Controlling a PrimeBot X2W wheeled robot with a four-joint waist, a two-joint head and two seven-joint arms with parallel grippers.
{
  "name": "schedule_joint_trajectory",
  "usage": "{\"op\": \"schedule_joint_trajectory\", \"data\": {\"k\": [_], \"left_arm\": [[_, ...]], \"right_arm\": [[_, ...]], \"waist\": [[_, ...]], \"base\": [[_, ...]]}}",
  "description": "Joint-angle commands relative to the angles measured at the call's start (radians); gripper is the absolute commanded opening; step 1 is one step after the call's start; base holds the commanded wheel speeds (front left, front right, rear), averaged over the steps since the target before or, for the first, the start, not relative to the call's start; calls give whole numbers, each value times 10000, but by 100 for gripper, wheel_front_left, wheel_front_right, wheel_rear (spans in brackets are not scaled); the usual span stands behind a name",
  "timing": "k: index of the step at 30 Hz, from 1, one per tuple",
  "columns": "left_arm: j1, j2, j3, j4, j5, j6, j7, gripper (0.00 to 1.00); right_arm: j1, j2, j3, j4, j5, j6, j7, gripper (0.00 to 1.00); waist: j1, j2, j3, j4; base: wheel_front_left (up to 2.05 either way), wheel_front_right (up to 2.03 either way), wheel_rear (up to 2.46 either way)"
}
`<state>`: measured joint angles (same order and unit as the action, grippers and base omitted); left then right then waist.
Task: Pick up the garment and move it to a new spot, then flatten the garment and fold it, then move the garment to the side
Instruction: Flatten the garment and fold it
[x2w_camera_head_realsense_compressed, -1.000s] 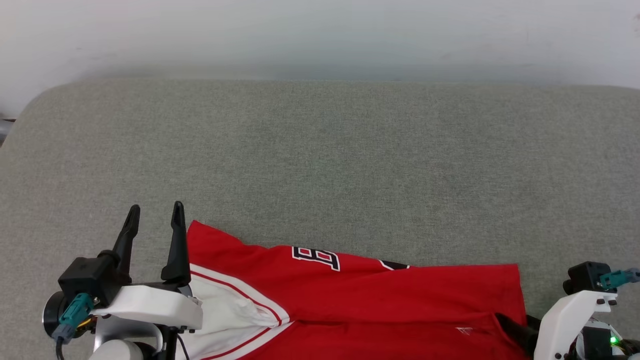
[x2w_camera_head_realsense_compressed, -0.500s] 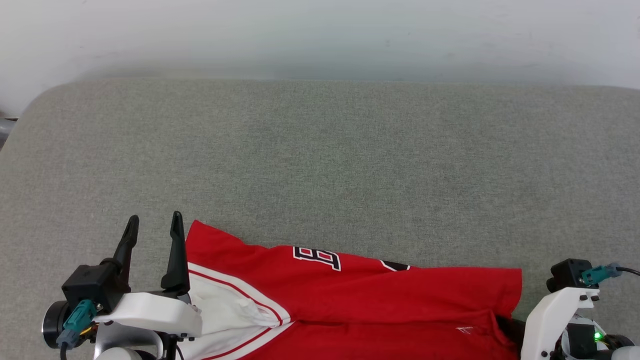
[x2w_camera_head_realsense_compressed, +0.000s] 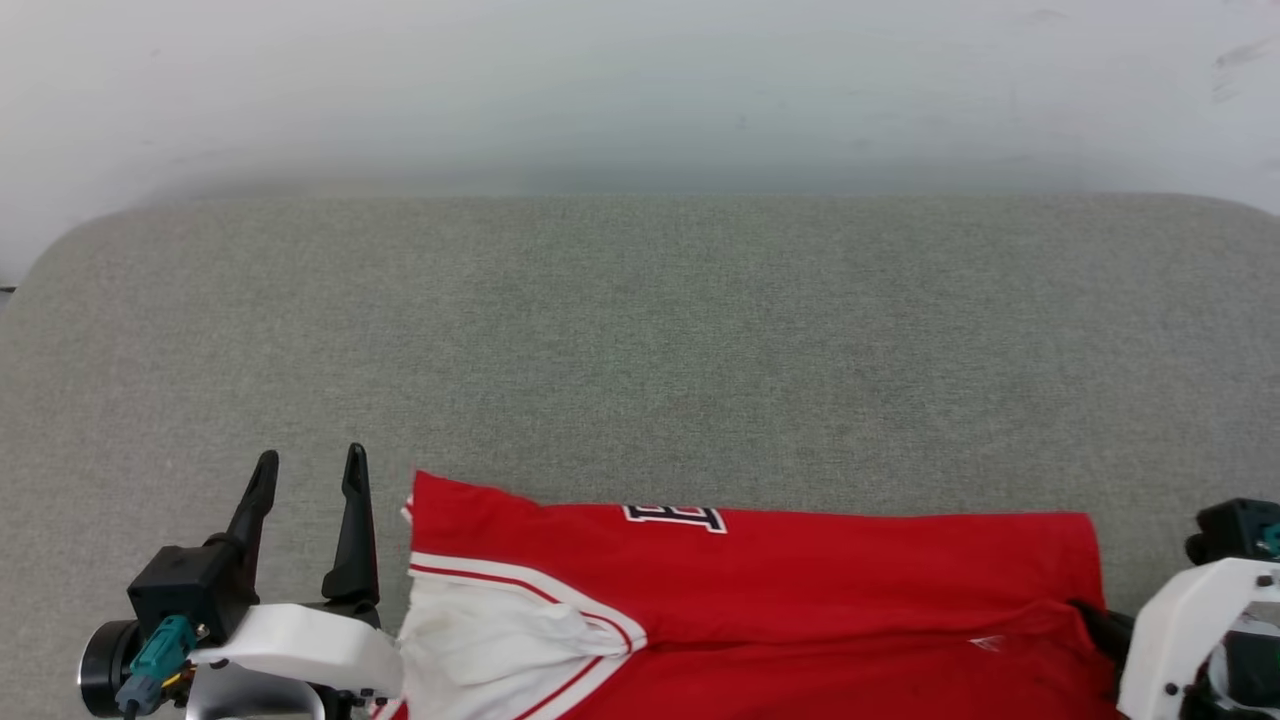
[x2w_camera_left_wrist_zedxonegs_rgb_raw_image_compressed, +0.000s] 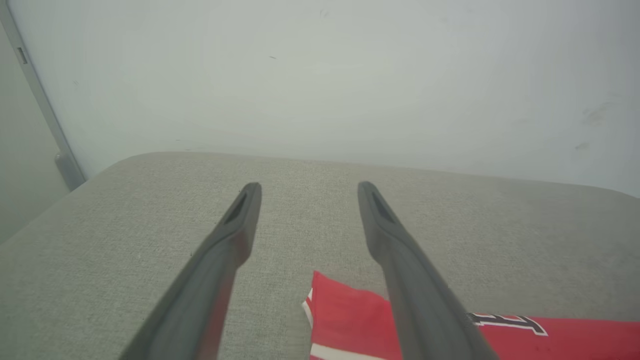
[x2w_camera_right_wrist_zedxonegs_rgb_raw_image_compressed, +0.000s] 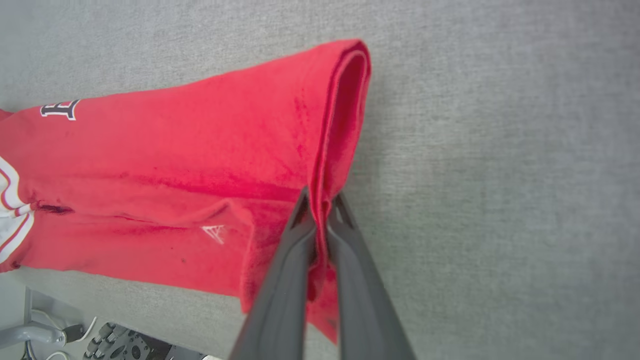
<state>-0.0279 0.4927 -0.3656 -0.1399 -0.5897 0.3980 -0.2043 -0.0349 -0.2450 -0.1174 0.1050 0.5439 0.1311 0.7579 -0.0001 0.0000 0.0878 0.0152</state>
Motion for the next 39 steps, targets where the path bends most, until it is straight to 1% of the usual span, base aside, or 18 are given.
{"op": "schedule_joint_trajectory", "data": {"k": [1,2,9,13,16,18,20,24,28,35,39], "left_arm": [[96,20,-15,-53,71,70,55,100],[96,20,-15,-53,71,70,55,100],[166,32,-110,-72,95,99,109,100],[205,3,-150,-42,52,107,114,100],[216,-19,-210,-21,17,78,133,100],[206,3,-246,-25,25,53,156,100],[187,43,-286,-43,45,35,205,100],[52,89,-366,-78,104,22,296,100],[-188,34,-472,-71,153,-57,352,100],[-590,-176,-649,72,186,-179,257,100],[-819,-326,-697,153,184,-269,129,100]], "right_arm": [[113,-13,-292,-72,-123,-9,45,0],[113,-13,-292,-72,-123,-9,45,0],[389,55,-1764,-372,-405,-9,337,0],[431,591,-2080,-780,416,-9,629,0],[431,1269,-2085,-1115,1698,-9,1182,0],[467,1554,-2005,-1374,2673,-7,1656,0],[528,1800,-1830,-1559,3676,-7,2087,0],[559,1947,-1397,-1671,5484,-7,2563,0],[475,1969,-385,-1402,7066,-7,2260,0],[-152,1960,1720,-960,8330,-7,1249,0],[-682,1952,2848,-668,8557,-7,650,0]], "waist": [[1,0,-51,-113],[1,0,-51,-113],[1,0,-128,-385],[1,0,-261,-442],[1,0,-383,-422],[1,0,-456,-387],[1,0,-499,-320],[1,0,-504,-108],[1,0,-384,224],[1,0,10,882],[1,0,342,1232]], "base": [[0,0,0],[0,0,0],[0,0,0],[0,0,0],[0,0,0],[0,0,0],[0,0,0],[0,0,0],[0,0,0],[0,0,0],[0,0,0]]}}
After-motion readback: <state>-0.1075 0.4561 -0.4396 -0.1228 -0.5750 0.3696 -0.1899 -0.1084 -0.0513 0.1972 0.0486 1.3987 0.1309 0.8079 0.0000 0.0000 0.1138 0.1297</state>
